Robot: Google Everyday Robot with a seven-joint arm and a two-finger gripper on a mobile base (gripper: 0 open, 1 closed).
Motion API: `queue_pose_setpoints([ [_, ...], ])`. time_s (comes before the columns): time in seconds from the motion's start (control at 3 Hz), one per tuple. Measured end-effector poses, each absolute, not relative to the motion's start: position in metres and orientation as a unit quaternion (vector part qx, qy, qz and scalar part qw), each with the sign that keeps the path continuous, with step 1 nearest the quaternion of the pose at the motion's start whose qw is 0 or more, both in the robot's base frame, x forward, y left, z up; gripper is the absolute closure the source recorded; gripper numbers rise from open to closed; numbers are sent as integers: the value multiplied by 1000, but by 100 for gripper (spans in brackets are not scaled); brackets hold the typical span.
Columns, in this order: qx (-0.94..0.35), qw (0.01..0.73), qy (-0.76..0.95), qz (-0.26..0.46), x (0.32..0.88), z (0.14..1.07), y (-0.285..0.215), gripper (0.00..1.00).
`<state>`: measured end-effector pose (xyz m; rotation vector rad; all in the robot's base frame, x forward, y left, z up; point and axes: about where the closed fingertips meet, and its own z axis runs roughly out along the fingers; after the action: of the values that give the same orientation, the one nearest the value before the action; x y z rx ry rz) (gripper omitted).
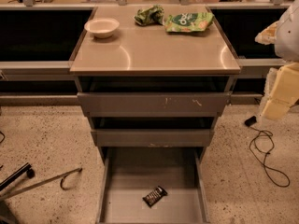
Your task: Pick rxbar chocolate from bottom drawer and place on counter
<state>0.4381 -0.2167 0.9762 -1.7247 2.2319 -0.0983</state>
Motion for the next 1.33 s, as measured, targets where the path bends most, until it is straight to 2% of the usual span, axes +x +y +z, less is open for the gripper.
queue_pose_setpoints([
  [0.67, -600, 172, 781, -20, 442, 962, -217, 0],
  [1.33, -608, 207, 762, 79, 467, 806, -204, 0],
])
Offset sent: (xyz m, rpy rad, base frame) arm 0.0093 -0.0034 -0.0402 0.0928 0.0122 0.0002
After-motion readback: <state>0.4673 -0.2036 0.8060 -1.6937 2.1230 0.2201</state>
